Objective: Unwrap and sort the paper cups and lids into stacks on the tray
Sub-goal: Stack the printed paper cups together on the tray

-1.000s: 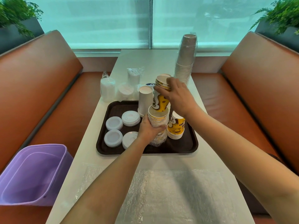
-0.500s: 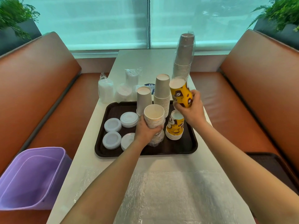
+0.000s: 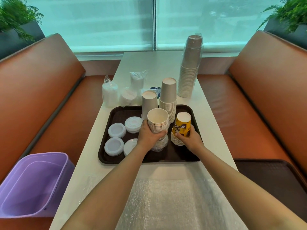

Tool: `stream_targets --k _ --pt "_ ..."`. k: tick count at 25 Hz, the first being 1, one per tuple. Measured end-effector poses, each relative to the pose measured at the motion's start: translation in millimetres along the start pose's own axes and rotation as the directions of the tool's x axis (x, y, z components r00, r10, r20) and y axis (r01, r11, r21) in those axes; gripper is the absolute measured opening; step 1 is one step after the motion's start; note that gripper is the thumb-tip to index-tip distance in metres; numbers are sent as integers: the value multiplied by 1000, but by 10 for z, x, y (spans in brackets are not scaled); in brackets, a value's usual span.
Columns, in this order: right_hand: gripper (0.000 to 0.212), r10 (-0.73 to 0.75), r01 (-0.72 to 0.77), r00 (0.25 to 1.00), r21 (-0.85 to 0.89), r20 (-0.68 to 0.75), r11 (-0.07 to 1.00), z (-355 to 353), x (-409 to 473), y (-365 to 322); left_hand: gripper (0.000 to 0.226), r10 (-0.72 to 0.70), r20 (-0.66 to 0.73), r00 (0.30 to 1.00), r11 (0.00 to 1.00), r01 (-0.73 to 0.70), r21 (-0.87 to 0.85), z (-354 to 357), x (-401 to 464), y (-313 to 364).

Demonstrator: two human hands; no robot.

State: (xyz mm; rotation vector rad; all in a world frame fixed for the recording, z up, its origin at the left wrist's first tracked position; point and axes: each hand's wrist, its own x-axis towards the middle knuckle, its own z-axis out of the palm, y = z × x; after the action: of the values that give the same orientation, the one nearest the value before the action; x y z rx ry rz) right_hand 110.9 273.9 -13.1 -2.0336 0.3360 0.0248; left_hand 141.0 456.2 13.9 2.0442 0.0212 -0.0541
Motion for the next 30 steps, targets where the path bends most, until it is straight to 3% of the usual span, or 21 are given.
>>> stream_targets --k 3,5,7,8,9,10,12,14,20,23,25,26,27,30 --pt "87 -252 245 936 -60 -244 968 -27 -38 -170 83 -2 -1 1000 1000 2 2 -2 -9 10" --pt "65 -548 488 752 -250 -366 836 -65 -83 -434 83 -2 -5 1000 1000 2 -7 3 -10 4" --pt "40 -805 683 534 -428 -259 592 -54 -90 -714 81 -6 -5 1000 999 6 -38 1 -24 -2" --pt "34 -864 736 491 -476 -112 481 -30 -101 -852 79 -2 -5 1000 999 2 -43 -1 -23 -15" --pt "33 -857 765 509 -503 86 403 -11 -136 -989 76 12 -2 1000 999 -12 -29 1 -17 -22" --pt "34 -759 752 585 -543 288 374 12 -184 -1121 73 29 -1 1000 1000 -29 -11 11 -2 -44" --pt "39 -487 676 717 -667 498 313 63 -231 -1315 71 18 10 1000 1000 -18 -19 14 -1 -32" --pt "43 -377 618 776 -727 505 298 73 -240 -1402 74 -20 15 1000 996 21 -83 11 -5 -8" --pt "44 -428 634 769 -653 475 414 -73 -234 -1528 78 -62 31 998 991 65 -120 0 -41 69" --pt "70 -440 639 738 -739 511 214 -117 -228 -1597 83 -52 57 997 993 58 -106 18 -41 77" --pt "76 -403 639 712 -769 575 32 -91 -253 -1611 86 -32 62 998 997 37 -72 18 -45 101" --pt "75 -392 641 706 -767 590 0 -74 -258 -1607 87 -38 62 997 999 40 -33 12 -48 117" --pt "75 -387 647 706 -762 593 15 -72 -261 -1612 88 -46 58 997 999 47 -4 4 -52 132" --pt "78 -411 635 755 -726 511 264 -110 -303 -1653 85 -51 54 997 997 54 -53 -8 -61 130"
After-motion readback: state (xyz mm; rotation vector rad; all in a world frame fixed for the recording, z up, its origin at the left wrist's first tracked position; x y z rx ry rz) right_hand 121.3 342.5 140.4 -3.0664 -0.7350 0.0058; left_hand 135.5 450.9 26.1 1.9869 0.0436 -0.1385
